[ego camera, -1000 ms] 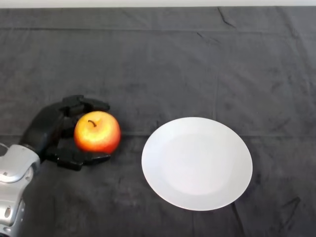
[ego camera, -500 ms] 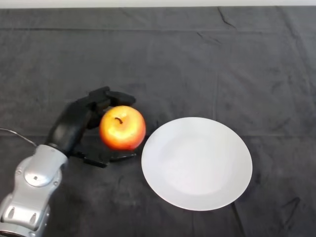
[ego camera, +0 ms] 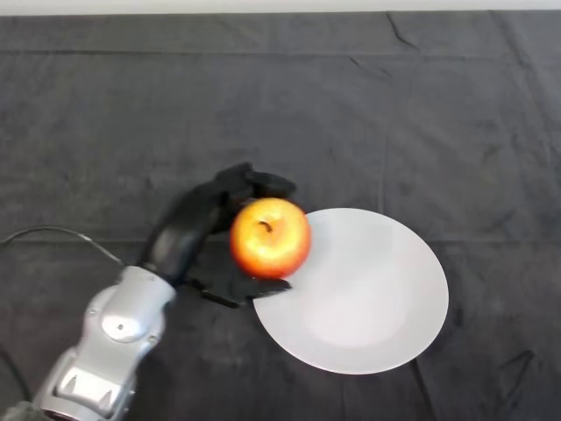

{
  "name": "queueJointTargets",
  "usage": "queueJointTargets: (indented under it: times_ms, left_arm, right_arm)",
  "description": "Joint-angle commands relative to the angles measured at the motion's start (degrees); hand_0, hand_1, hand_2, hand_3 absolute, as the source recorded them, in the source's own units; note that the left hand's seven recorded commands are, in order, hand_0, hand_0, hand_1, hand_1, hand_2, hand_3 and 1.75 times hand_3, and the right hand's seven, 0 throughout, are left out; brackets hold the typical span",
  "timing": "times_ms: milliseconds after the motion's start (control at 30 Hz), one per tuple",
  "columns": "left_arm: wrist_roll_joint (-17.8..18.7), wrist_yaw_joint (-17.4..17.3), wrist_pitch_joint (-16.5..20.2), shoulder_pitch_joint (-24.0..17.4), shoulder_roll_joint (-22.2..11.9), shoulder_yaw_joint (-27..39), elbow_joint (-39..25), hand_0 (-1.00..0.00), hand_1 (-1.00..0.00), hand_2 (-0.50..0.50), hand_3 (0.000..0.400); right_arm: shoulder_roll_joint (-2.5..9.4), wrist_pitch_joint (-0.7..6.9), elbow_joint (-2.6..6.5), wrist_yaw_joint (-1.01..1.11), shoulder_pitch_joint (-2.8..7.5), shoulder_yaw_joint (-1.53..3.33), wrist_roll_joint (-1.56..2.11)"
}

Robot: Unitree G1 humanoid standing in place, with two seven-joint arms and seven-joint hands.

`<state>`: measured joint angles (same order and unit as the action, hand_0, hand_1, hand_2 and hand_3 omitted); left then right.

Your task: Move the apple to the plate

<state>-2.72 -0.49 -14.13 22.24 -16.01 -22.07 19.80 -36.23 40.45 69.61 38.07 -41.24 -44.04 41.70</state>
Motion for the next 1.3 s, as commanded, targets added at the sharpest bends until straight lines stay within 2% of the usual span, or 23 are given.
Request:
queueJointTargets:
  times_ms: [33,300,367,400,433,467,500,533,567,1300]
  left_arm:
    - [-0.9,1.1,-2.0,2.4,0.3,-1.5,3.0,-1.0,-0.91,-0.05,0.4]
    - [0.3,1.3,-3.9,3.9,-0.2,-6.3,6.8,-1.0,-0.89,-0.06,0.4]
    - [0.8,0.8,-4.1,4.2,-0.6,-6.9,7.4,-1.0,-0.85,-0.07,0.4]
    - [0.9,0.6,-4.1,4.4,-0.8,-7.1,7.6,-0.97,-0.8,-0.09,0.389]
    - [1.1,0.3,-4.1,4.5,-1.0,-7.3,7.8,-0.91,-0.72,-0.09,0.364]
    - [1.3,0.1,-4.1,4.6,-1.1,-7.4,7.9,-0.73,-0.49,-0.12,0.293]
    - [1.4,0.0,-4.1,4.7,-1.3,-7.5,8.0,-0.66,-0.36,-0.15,0.265]
    - [1.4,-0.2,-4.2,4.8,-1.4,-7.7,8.2,-0.32,0.0,-0.16,0.129]
    - [1.5,-0.3,-4.3,4.9,-1.6,-7.7,8.4,0.0,0.0,0.0,0.0]
    - [2.1,0.1,-4.6,5.4,-4.1,-5.7,7.3,0.0,0.0,0.0,0.0]
  right_arm:
    - [-0.85,0.07,-1.75,-0.58,0.02,-0.47,1.18]
    - [-0.89,0.1,-1.67,-0.56,-0.02,-0.47,1.2]
    - [-0.91,0.1,-1.64,-0.55,-0.03,-0.47,1.2]
    - [-0.91,0.1,-1.63,-0.55,-0.03,-0.47,1.2]
    - [-0.92,0.11,-1.61,-0.54,-0.04,-0.47,1.2]
    - [-0.92,0.11,-1.6,-0.54,-0.04,-0.47,1.2]
    - [-0.93,0.11,-1.59,-0.53,-0.05,-0.47,1.21]
    - [-0.93,0.11,-1.58,-0.53,-0.05,-0.47,1.21]
    - [-0.94,0.11,-1.57,-0.53,-0.05,-0.46,1.21]
    - [-1.0,0.12,-1.4,-0.45,-0.11,-0.45,1.21]
